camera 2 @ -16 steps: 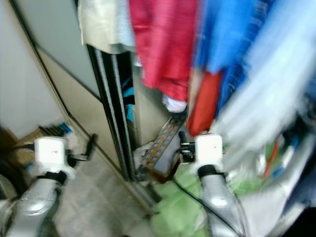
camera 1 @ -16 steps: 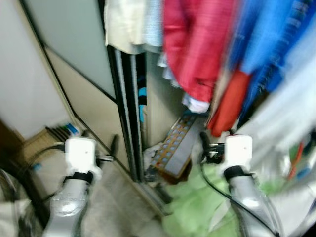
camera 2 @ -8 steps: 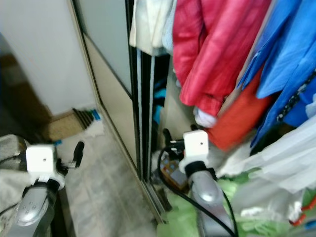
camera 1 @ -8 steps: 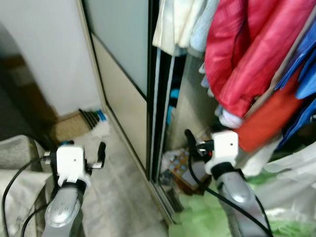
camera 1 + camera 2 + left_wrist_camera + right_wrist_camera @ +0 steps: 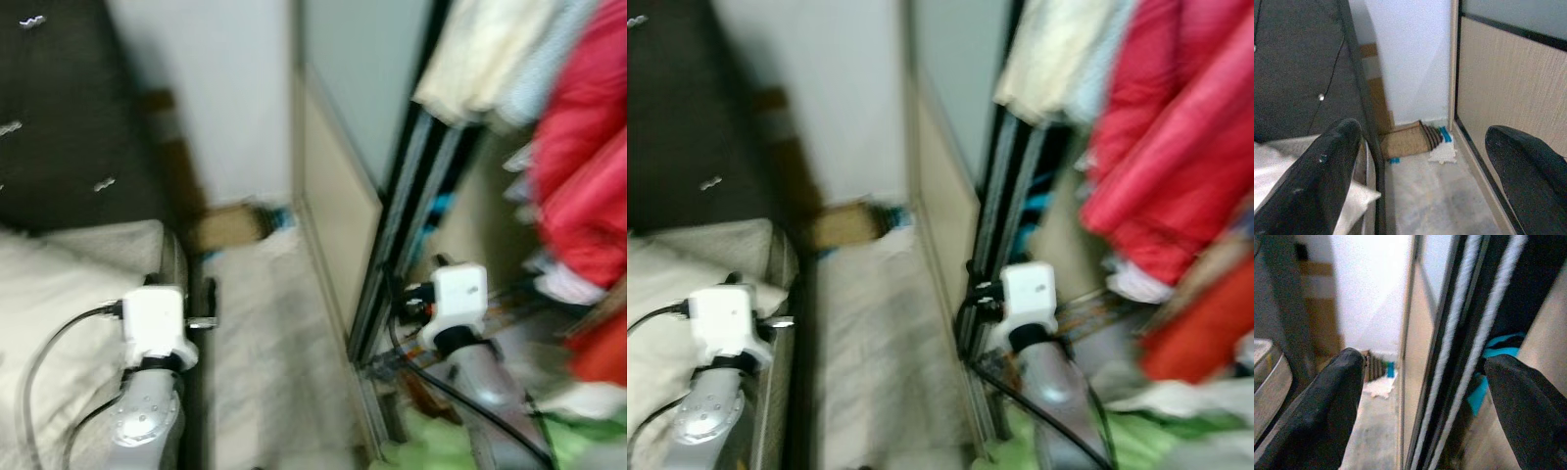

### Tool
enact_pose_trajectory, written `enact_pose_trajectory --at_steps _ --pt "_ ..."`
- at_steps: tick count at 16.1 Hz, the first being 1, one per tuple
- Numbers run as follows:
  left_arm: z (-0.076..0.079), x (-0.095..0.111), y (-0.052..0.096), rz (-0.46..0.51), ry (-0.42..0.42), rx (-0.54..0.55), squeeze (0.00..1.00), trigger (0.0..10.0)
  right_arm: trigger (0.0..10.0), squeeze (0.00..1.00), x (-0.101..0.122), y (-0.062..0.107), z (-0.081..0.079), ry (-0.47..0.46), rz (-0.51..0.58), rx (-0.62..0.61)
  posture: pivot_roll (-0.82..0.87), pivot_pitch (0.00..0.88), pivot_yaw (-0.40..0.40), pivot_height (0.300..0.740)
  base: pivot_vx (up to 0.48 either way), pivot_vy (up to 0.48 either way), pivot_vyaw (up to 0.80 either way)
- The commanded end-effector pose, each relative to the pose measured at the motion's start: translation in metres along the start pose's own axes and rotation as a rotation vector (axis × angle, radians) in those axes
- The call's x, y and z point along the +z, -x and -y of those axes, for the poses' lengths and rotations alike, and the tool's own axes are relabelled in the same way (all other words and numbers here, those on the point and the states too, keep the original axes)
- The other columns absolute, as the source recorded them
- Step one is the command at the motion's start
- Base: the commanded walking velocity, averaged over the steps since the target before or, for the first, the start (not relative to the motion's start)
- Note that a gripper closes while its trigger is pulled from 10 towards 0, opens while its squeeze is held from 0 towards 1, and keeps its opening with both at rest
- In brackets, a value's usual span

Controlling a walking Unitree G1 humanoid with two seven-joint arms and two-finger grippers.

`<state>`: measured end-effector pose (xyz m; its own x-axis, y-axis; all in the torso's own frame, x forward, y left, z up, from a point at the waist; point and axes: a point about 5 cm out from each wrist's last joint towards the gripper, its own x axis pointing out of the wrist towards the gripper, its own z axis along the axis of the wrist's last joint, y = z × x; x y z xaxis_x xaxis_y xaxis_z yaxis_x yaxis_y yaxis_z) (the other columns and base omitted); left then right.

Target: Clean up the room

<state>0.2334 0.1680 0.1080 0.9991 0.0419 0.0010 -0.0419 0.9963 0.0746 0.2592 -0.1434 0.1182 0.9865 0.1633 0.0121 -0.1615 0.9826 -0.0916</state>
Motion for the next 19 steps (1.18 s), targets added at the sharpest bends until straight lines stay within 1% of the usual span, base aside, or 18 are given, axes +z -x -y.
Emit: enact_pose_trajectory --at_steps 1,2,5,8,10,11,12,13,17,19 --pt "-0.0020 0.0025 -0.0006 0.013 -0.002 -0.024 0.00 10.0 10.0 0.00 0.0039 -0.0022 -0.0020 -0.012 0.013 0.002 -0.02 0.080 -0.062 0.740 0.000 0.000 0.77" --pt "-0.0019 0.0026 0.0001 0.016 0.031 -0.046 0.00 10.0 10.0 0.00 0.0042 -0.0028 -0.0021 -0.012 0.014 0.004 -0.02 0.084 -0.064 0.740 0.000 0.000 0.77" --pt "-0.0034 0.0034 -0.0019 0.018 0.016 -0.041 0.00 10.0 10.0 0.00 0.0049 -0.0037 -0.0032 -0.015 0.015 0.009 -0.02 0.088 -0.062 0.740 0.000 0.000 0.77" --pt "-0.0042 0.0020 -0.0001 0.010 0.055 -0.035 0.00 10.0 10.0 0.00 0.0048 -0.0035 -0.0036 -0.019 0.014 0.009 -0.02 0.086 -0.060 0.740 0.000 0.000 0.77" --pt "-0.0023 0.0012 0.0028 0.009 0.061 -0.037 0.00 10.0 10.0 0.00 0.0043 -0.0039 -0.0039 -0.020 0.012 0.014 -0.02 0.086 -0.060 0.740 0.000 0.000 0.77" --pt "-0.0025 0.0013 0.0028 0.010 0.057 -0.034 0.00 10.0 10.0 0.00 0.0043 -0.0039 -0.0039 -0.020 0.012 0.015 -0.02 0.086 -0.060 0.740 0.000 0.000 0.77" --pt "-0.0042 0.0022 0.0015 0.025 0.024 -0.007 0.00 10.0 10.0 0.00 0.0043 -0.0043 -0.0039 -0.020 0.012 0.018 -0.01 0.086 -0.062 0.740 0.000 0.000 0.77" --pt "-0.0050 0.0022 0.0009 0.025 0.013 0.003 0.00 10.0 10.0 0.00 0.0043 -0.0045 -0.0040 -0.020 0.013 0.019 -0.01 0.086 -0.062 0.740 0.000 0.000 0.77" --pt "-0.0044 0.0027 -0.0007 0.030 0.005 0.010 0.00 10.0 10.0 0.00 0.0062 -0.0063 -0.0051 -0.030 0.018 0.022 -0.01 0.083 -0.061 0.740 0.000 0.000 0.77" --pt "-0.0020 0.0052 -0.0025 0.041 0.007 0.005 0.00 10.0 10.0 0.00 0.0069 -0.0104 -0.0078 -0.037 0.026 0.031 0.00 0.071 -0.075 0.740 0.000 0.000 0.77"
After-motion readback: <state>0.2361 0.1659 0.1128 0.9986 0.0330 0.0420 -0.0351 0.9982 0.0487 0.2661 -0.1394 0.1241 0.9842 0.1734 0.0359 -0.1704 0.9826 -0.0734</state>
